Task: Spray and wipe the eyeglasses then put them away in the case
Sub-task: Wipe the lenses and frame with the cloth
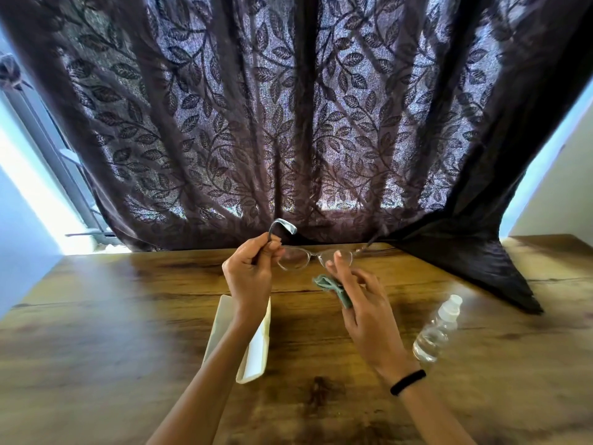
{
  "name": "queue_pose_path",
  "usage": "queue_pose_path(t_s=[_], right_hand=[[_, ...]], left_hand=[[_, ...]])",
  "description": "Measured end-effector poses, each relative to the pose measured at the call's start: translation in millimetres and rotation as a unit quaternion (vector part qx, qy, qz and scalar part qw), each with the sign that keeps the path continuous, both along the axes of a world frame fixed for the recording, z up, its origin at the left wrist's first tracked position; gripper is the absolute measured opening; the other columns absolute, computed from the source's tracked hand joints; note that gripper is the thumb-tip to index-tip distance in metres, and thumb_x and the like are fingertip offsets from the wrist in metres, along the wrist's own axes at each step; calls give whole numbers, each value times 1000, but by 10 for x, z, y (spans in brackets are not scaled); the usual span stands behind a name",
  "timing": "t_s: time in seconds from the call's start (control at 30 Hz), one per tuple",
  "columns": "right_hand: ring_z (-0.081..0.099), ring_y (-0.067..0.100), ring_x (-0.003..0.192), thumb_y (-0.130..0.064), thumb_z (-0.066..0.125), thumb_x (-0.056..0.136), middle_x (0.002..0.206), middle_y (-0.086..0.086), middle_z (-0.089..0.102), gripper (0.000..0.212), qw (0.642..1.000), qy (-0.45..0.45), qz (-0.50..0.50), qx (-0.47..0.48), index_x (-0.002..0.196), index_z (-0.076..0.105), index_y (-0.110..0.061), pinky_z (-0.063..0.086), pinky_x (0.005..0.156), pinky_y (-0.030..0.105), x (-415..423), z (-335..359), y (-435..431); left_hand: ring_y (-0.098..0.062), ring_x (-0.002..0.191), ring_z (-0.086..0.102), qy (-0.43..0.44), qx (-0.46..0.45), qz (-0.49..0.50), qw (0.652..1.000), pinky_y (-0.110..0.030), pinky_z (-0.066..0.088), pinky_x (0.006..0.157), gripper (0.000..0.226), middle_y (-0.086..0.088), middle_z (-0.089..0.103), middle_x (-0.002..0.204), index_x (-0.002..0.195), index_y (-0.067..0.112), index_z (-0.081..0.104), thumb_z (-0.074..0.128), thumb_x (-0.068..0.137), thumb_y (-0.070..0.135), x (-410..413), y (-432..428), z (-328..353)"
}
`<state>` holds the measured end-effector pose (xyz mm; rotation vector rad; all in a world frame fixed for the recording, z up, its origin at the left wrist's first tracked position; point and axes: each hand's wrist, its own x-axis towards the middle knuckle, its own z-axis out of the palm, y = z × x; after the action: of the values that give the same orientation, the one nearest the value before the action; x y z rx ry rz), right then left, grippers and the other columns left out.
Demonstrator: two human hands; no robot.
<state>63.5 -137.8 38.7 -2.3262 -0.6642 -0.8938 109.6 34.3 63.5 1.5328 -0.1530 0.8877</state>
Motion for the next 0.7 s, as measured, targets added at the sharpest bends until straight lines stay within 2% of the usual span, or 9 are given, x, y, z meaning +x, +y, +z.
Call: queue_pose_path(t_s=[0.1,0.17,0.27,0.33,0.4,0.47,0.57,0.63,0.7], right_hand=[[42,2,110,6,56,82,124,1,53,67,991,42,5,125,141,28,-10,44,97,24,-13,0,-48],[47,-1,106,6,54,83,120,-1,52,59,983,56,0,177,136,37,-15,40,96,13,-20,11,-128],[58,12,96,-5,55,87,106,1,60,33,977,113,-42,174,116,55,-22,48,84,23,26,16,-281],[59,22,95,-9,59,87,102,6,65,21,969,181,-109,130,106,63,-13,47,83,31,111,-49,-385],[56,27,101,-13,61,86,106,9,64,20,945,276,-154,86,104,65,-6,46,89,39,189,-133,-449],[58,25,98,-17,62,86,106,10,64,21,915,359,-163,82,104,65,-6,47,86,37,229,-208,-451],[59,15,87,-16,65,84,98,4,64,11,870,439,-109,198,95,65,-15,48,72,29,242,-297,-393],[58,12,87,-15,66,83,100,5,64,14,833,479,-72,265,97,64,-14,48,66,21,257,-361,-363],[57,9,83,-13,66,83,102,8,64,14,822,492,-83,274,97,63,-12,45,62,17,270,-426,-357]], left_hand=[[-2,65,65,-6,21,12,1000,-16,56,65,14,-13,68,80,93,-8,67,59,82,-10,-2,63,-4],[-4,66,66,-10,17,19,1000,-17,56,66,15,-13,68,81,94,-7,67,59,82,-10,3,115,-19],[-6,67,67,-7,-7,20,1000,-21,58,67,16,-15,67,81,96,-4,66,58,83,-9,14,194,-37],[-6,68,67,-8,-8,17,1000,-20,57,67,18,-10,67,81,97,2,66,58,84,-7,7,230,-50],[-6,68,67,-6,-12,11,1000,-19,57,67,19,-7,67,81,97,4,65,58,84,-6,0,242,-58],[-5,68,67,0,-21,6,1000,-18,56,67,18,-9,67,81,98,2,65,57,84,-6,-8,236,-64],[-6,67,66,13,-41,-2,999,-19,56,67,16,-15,66,84,98,-5,65,56,85,-8,-20,191,-67],[-5,66,65,20,-50,-6,999,-18,56,67,16,-17,65,85,98,-8,65,56,84,-9,-37,163,-67],[-5,66,65,24,-59,-13,998,-18,56,67,16,-19,65,86,98,-10,64,55,84,-10,-57,152,-68]])
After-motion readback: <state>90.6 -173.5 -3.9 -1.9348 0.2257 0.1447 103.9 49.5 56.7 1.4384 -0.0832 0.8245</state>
